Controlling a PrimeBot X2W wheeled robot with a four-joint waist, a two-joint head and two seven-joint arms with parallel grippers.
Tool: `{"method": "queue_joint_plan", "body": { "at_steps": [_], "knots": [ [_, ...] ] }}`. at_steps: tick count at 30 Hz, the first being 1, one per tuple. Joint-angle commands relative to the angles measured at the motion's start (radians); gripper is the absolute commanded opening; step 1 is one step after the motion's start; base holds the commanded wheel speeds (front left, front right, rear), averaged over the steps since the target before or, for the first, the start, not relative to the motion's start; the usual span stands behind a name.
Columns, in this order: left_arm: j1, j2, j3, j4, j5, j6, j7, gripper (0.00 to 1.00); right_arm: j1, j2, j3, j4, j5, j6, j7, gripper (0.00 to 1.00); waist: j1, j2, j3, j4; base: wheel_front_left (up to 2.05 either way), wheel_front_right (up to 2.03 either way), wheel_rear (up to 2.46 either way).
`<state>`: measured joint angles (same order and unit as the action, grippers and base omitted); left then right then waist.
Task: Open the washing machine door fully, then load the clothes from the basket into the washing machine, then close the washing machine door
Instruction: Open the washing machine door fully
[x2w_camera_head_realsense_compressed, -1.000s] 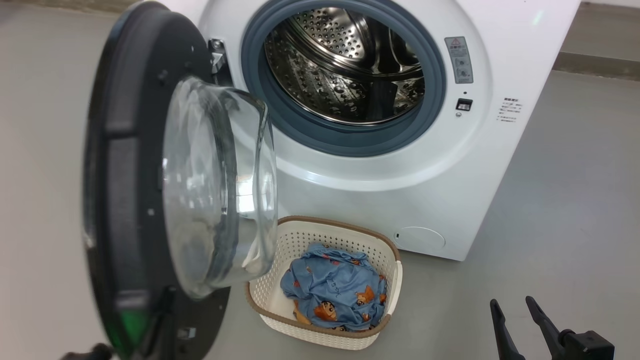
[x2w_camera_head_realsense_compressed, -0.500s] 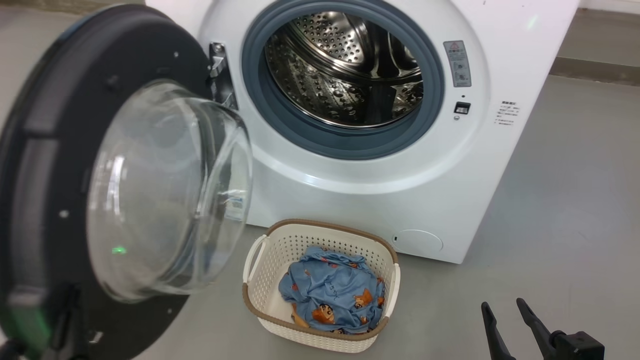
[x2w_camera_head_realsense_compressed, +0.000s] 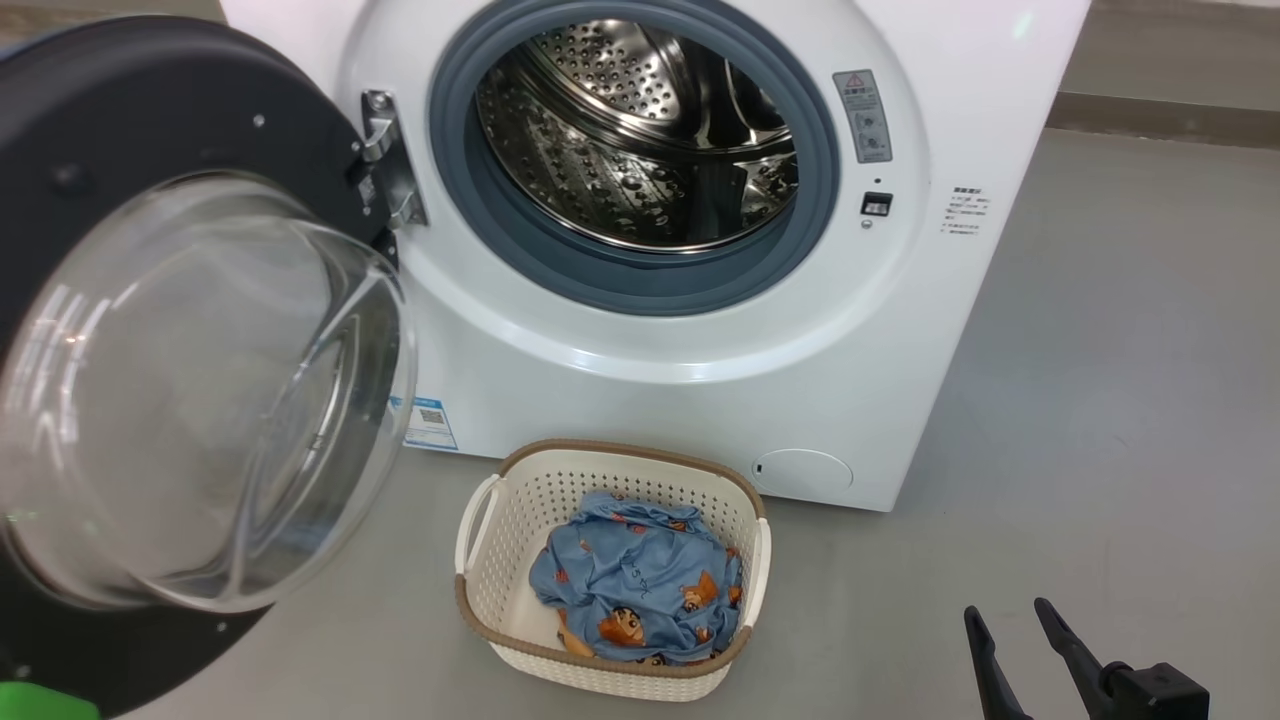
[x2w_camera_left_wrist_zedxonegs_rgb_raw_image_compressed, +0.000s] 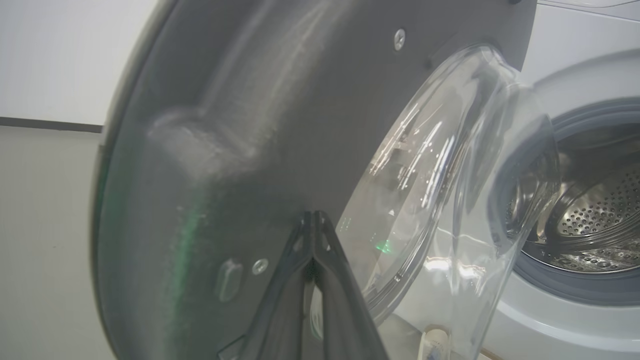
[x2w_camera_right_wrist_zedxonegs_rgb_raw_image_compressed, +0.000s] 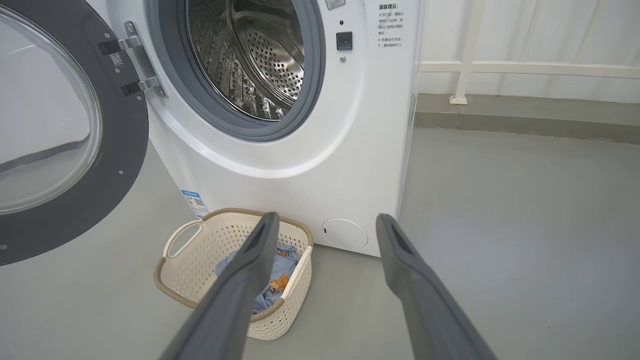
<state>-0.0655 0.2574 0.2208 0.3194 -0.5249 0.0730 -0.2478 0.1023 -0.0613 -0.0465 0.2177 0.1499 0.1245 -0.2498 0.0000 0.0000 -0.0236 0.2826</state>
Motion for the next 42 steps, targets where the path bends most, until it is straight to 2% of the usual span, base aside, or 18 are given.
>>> {"method": "queue_joint_plan", "body": {
  "at_steps": [1, 8, 20, 28, 37, 40, 41, 42],
  "knots": [
    [-0.071, 0.064, 0.063, 0.021, 0.004, 0.002, -0.011, 0.0, -0.03, -0.009, 0.027, -0.019, -0.004, 0.006, -0.012, 1.0, 0.0, 0.0, 0.003, -0.009, 0.0, 0.0, 0.0],
    [-0.158, 0.108, 0.102, 0.157, 0.038, -0.024, -0.014, 0.0, -0.041, -0.01, 0.028, -0.013, -0.004, 0.006, -0.012, 1.0, 0.0, 0.0, 0.008, -0.025, 0.0, 0.0, 0.0],
    [-0.226, 0.126, 0.167, 0.26, 0.109, -0.058, -0.014, 0.0, -0.047, -0.005, 0.029, -0.009, -0.003, 0.006, -0.012, 1.0, 0.0, 0.0, 0.007, -0.045, 0.0, 0.0, 0.0],
    [-0.204, 0.079, 0.213, 0.212, 0.134, -0.075, -0.014, 0.0, -0.041, 0.0, 0.024, -0.013, 0.0, 0.006, -0.012, 1.0, 0.0, 0.0, 0.002, -0.05, 0.0, 0.0, 0.0],
    [-0.126, 0.001, 0.229, 0.064, 0.136, -0.084, -0.014, 0.0, -0.034, 0.005, 0.016, -0.018, 0.0, 0.006, -0.012, 1.0, 0.0, 0.0, -0.007, -0.043, 0.0, 0.0, 0.0],
    [-0.097, -0.019, 0.223, -0.006, 0.129, -0.086, -0.006, 0.11, -0.034, 0.007, 0.015, -0.019, 0.002, 0.006, -0.012, 1.0, 0.0, 0.0, -0.008, -0.043, 0.0, 0.0, 0.0],
    [-0.087, -0.026, 0.219, -0.033, 0.128, -0.086, 0.0, 0.16, -0.035, 0.007, 0.015, -0.018, 0.003, 0.006, -0.012, 1.0, 0.0, 0.0, -0.009, -0.043, 0.0, 0.0, 0.0],
    [-0.076, -0.032, 0.214, -0.062, 0.128, -0.087, 0.006, 0.27, -0.036, 0.007, 0.016, -0.018, 0.003, 0.006, -0.012, 1.0, 0.0, 0.0, -0.01, -0.044, 0.0, 0.0, 0.0]
  ]
}}
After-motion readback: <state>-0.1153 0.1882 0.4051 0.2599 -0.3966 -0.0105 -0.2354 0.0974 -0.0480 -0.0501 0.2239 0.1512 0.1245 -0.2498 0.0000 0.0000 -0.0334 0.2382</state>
